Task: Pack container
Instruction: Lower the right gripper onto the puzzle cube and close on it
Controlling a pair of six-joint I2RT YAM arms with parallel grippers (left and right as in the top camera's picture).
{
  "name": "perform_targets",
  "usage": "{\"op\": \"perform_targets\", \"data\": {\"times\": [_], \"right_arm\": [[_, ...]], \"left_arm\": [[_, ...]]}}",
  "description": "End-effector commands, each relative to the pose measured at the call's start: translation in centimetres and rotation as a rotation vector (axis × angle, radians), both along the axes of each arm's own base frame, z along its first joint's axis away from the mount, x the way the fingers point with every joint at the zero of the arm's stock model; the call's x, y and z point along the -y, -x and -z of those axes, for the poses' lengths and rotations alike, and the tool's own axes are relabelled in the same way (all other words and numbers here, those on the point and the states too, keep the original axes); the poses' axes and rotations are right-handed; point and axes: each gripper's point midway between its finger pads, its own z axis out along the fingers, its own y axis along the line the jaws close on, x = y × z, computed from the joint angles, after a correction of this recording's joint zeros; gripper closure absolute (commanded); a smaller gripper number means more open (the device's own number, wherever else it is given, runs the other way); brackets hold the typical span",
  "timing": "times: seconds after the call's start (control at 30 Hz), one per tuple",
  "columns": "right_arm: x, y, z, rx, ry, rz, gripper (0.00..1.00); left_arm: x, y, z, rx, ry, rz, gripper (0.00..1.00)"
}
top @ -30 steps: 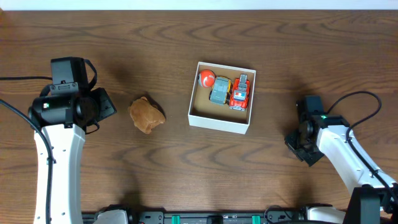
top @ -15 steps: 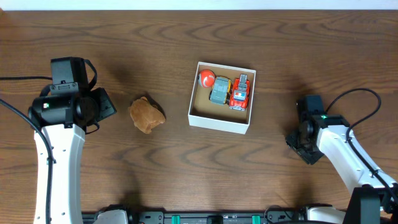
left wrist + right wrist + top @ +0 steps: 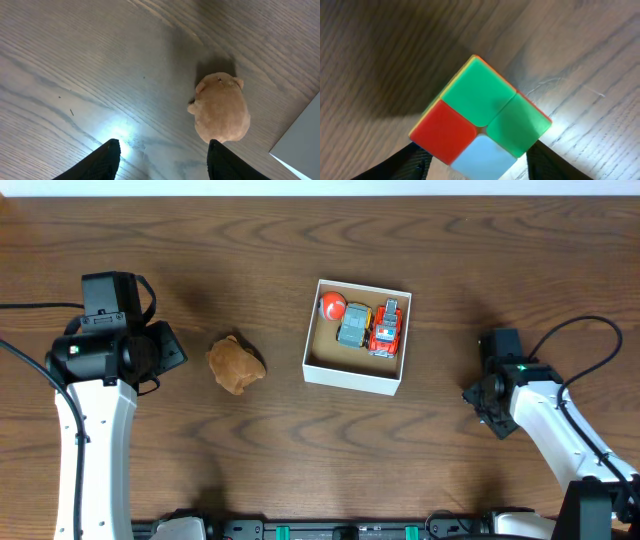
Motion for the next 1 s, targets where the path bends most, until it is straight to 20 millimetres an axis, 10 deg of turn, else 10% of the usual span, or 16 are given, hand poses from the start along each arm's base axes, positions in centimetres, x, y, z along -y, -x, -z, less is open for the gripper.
{"op": "perform_targets", "data": {"times": [0.0, 0.47, 0.97], "right_arm": [[1.1, -0.3, -0.7, 0.004, 0.045, 0.002, 0.32], [3.1, 0.3, -1.0, -0.149, 0.149, -0.402, 0.08], [3.3, -3.1, -0.3, -0.033, 0.105, -0.474, 0.12]], "left_arm": [[-0.1, 0.1, 0.1, -0.003, 0.003, -0.011, 0.43], [-0.1, 0.0, 0.1, -0.003, 0.002, -0.011, 0.43], [-0.1, 0.0, 0.1, -0.003, 0.003, -0.011, 0.43]]}}
